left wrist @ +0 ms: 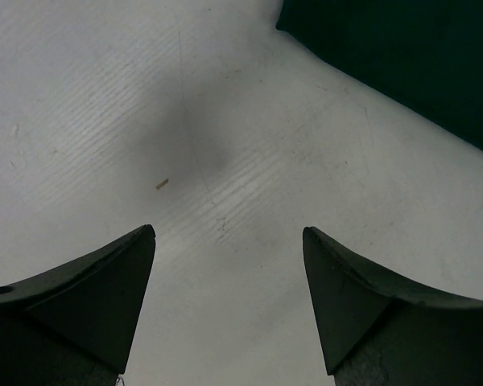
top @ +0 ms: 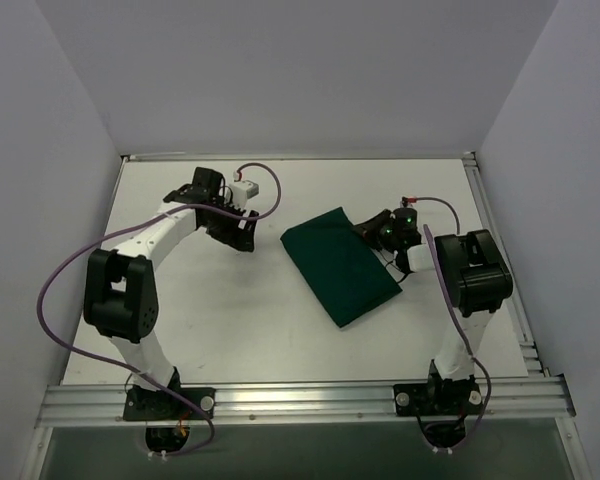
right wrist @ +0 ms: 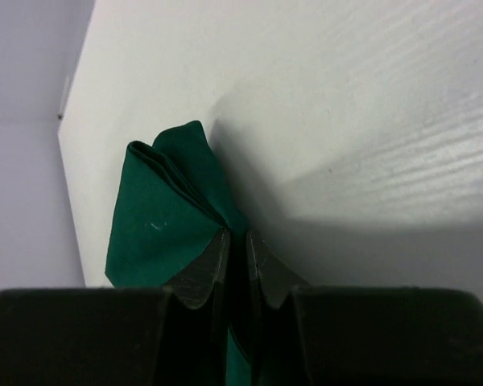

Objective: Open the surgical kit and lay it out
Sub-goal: Open the surgical kit at the center of the board.

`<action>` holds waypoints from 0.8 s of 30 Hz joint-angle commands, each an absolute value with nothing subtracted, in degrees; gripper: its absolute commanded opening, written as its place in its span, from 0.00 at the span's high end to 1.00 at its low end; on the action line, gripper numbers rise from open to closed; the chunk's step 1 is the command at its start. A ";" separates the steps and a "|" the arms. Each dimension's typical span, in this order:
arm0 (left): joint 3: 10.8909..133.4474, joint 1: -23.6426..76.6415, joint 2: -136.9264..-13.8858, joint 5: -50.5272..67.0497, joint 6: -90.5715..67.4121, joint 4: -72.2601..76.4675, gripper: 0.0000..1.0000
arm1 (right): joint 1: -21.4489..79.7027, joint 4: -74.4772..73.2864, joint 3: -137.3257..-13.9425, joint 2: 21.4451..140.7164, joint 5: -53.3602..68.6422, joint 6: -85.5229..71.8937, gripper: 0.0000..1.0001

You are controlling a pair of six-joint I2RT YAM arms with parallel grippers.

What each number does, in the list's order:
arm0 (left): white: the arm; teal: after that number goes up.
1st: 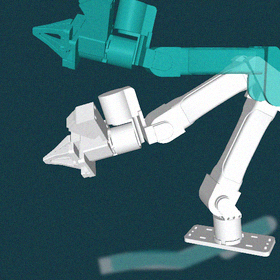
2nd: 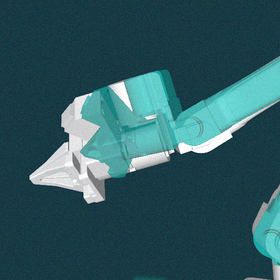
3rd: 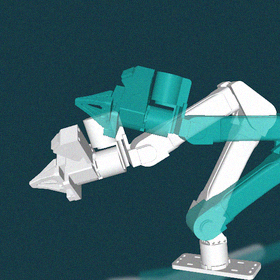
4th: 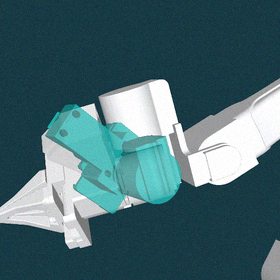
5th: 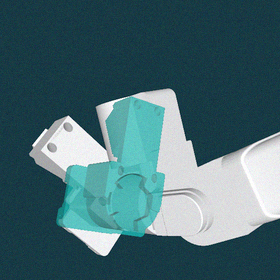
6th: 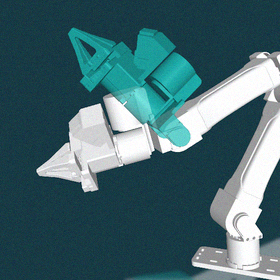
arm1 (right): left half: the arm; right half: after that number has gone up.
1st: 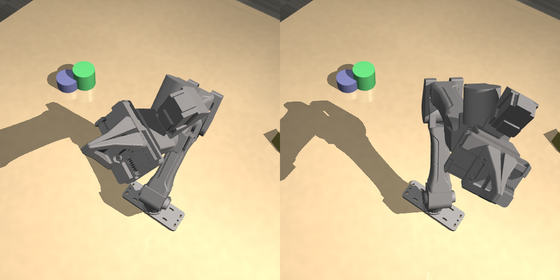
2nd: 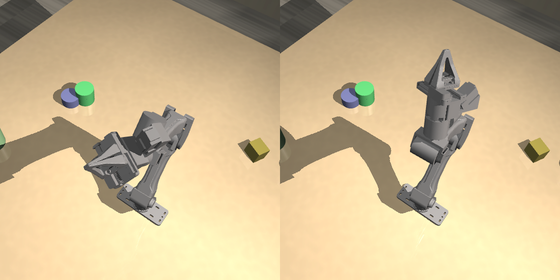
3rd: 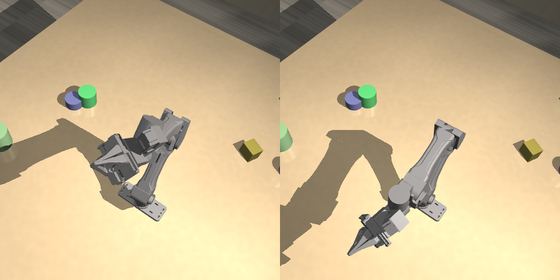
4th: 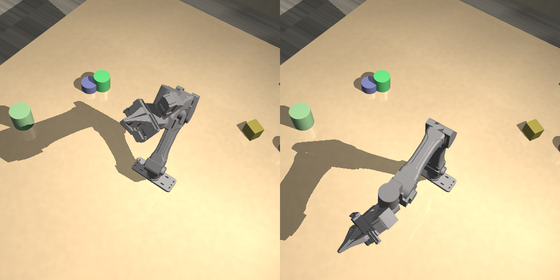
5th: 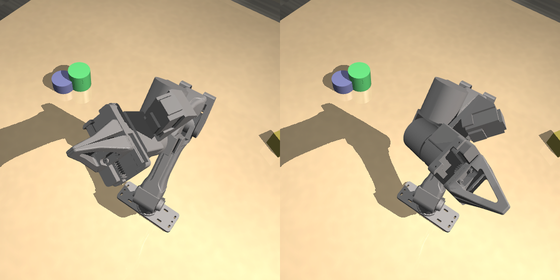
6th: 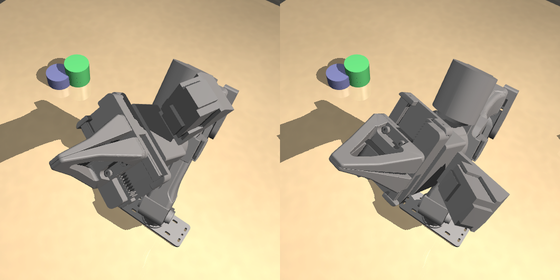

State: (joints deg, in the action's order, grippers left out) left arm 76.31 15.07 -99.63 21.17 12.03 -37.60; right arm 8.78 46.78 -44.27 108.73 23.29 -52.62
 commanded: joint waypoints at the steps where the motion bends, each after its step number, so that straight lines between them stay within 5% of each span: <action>1: 81.99 15.12 -102.73 19.87 10.73 -38.31 0.17 | 10.54 57.47 -47.19 112.23 10.41 -64.58 1.00; 10: 89.73 18.54 -109.06 16.62 9.58 -38.23 0.18 | 15.91 58.62 -47.20 113.82 -11.86 -79.45 1.00; 18: 92.73 23.81 -112.06 14.59 10.72 -37.62 0.16 | 14.86 49.69 -59.05 117.60 7.44 -59.87 1.00; 21: 92.55 24.78 -112.41 14.33 10.99 -37.53 0.16 | 14.50 46.42 -57.75 112.69 6.51 -54.16 0.71; 22: 92.46 25.05 -112.33 14.33 11.07 -37.53 0.16 | 14.41 43.19 -57.57 109.28 4.68 -50.31 0.53; 24: 92.46 25.05 -112.32 13.89 11.07 -37.44 0.16 | 14.41 38.26 -60.10 107.06 3.17 -45.81 0.41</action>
